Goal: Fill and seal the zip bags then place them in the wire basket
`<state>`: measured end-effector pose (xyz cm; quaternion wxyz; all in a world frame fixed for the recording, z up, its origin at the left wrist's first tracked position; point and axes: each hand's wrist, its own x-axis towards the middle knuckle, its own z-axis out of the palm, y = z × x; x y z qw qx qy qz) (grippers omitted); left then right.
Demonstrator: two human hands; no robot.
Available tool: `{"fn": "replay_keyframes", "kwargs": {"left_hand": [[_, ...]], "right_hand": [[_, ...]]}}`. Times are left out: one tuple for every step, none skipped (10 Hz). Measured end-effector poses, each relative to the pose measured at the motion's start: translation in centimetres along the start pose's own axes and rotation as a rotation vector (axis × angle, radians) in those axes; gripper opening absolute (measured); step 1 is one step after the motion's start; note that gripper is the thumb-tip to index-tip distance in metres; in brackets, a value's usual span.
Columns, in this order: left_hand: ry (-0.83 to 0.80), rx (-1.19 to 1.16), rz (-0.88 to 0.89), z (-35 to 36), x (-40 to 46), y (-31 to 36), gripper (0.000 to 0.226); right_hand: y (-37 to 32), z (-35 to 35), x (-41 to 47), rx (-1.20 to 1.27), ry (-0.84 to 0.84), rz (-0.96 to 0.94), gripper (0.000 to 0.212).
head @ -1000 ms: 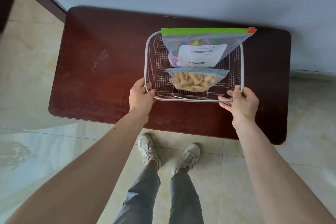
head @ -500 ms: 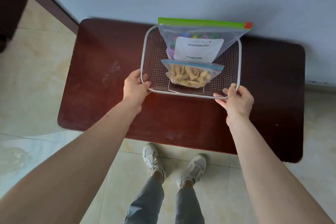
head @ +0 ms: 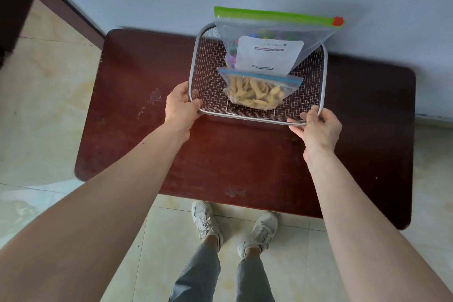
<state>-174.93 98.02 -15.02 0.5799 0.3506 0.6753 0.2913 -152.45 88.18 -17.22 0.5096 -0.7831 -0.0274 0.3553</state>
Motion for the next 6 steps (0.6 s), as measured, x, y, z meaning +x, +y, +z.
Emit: {"fn": "replay_keyframes", "kwargs": {"left_hand": [[0.002,0.002,0.004,0.0,0.1,-0.3,0.046],[-0.002,-0.006,-0.003,-0.1,0.2,-0.5,0.047],[-0.008,-0.013,-0.004,0.0,0.1,-0.4,0.046],[-0.020,-0.033,-0.002,-0.2,-0.1,-0.4,0.045],[-0.005,-0.047,-0.017,-0.3,0.2,-0.7,0.045],[0.040,-0.068,-0.043,-0.9,-0.2,-1.0,0.053]], "right_hand": [[0.0,0.0,0.1,-0.017,0.002,-0.005,0.025],[0.0,0.0,0.2,-0.022,0.001,-0.008,0.025],[-0.1,0.0,0.3,-0.022,-0.001,0.001,0.023],[0.0,-0.2,0.3,-0.029,-0.020,0.009,0.017],[-0.1,-0.5,0.2,-0.045,-0.074,0.036,0.024],[-0.3,-1.9,-1.0,-0.050,-0.090,0.080,0.034]]}}
